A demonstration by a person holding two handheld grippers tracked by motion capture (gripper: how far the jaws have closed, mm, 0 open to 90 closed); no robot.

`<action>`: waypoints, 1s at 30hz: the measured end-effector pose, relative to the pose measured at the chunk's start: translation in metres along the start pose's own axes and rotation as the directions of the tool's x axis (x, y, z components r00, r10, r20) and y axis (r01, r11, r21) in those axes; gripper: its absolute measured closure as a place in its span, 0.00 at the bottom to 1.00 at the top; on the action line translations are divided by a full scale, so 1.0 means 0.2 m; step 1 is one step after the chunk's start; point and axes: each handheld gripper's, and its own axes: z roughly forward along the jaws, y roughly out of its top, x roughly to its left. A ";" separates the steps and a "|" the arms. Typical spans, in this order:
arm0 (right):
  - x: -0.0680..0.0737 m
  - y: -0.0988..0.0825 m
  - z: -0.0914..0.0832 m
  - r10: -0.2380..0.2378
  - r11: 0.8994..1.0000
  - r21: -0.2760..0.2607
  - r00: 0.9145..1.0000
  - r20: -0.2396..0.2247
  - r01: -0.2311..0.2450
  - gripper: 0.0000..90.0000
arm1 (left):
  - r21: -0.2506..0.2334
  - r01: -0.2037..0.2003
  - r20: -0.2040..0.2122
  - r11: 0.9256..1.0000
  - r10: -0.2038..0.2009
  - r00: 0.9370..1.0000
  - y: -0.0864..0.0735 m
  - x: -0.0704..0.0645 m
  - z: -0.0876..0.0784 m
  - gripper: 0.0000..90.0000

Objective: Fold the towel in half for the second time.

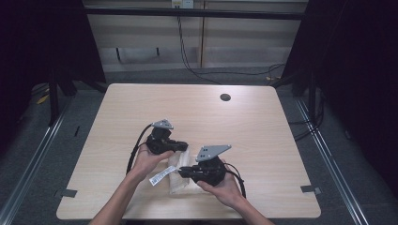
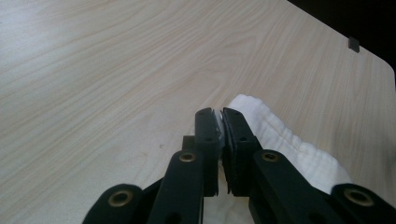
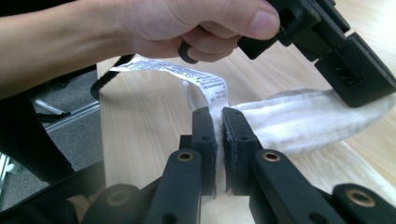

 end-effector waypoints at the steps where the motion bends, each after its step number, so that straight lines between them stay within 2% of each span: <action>1: 0.00 -0.01 0.00 0.000 1.000 0.002 1.000 0.001 0.000 0.93 | 0.000 0.003 0.004 1.000 -0.003 1.000 0.00 0.00 0.01 0.95; 5: -0.01 -0.03 -0.01 0.030 1.000 0.006 1.000 -0.008 -0.030 0.93 | 0.009 0.013 0.017 1.000 -0.014 1.000 -0.01 -0.01 0.04 0.95; 13: -0.02 -0.08 -0.04 0.036 0.999 0.033 0.999 0.019 -0.036 0.93 | 0.003 0.023 0.027 1.000 -0.023 0.999 0.00 -0.03 0.11 0.95; 21: -0.04 -0.12 -0.08 0.045 0.998 0.044 0.999 0.025 -0.046 0.93 | 0.030 -0.010 0.050 0.999 0.009 0.999 0.04 -0.08 0.20 0.95; 26: -0.07 -0.17 -0.09 0.060 0.996 0.057 0.998 0.037 -0.062 0.93 | 0.041 0.001 0.063 0.999 -0.003 0.998 0.04 -0.07 0.26 0.95; 30: -0.09 -0.20 -0.10 0.071 0.996 0.060 0.997 0.041 -0.073 0.93 | 0.069 0.013 0.062 0.998 -0.017 0.998 0.03 -0.06 0.31 0.95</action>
